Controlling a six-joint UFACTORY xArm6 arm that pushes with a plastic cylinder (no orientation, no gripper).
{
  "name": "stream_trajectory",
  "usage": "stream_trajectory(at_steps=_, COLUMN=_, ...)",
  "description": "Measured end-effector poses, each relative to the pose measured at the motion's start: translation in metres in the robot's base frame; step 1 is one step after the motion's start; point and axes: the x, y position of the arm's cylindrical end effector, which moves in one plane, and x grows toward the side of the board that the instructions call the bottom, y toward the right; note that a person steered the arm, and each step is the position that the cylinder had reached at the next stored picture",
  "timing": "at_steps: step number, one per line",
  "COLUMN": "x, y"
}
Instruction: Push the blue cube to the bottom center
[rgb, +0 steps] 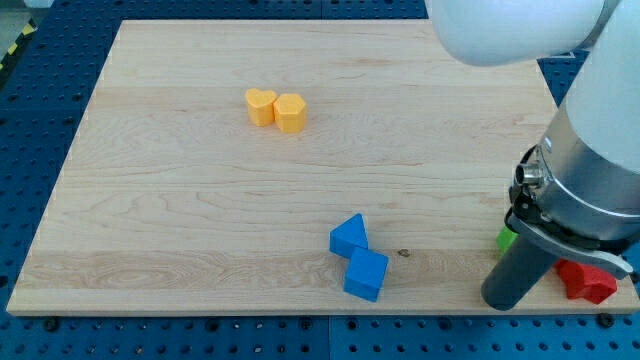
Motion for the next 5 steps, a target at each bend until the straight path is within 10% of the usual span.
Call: stream_trajectory(at_steps=5, x=-0.002, y=-0.194)
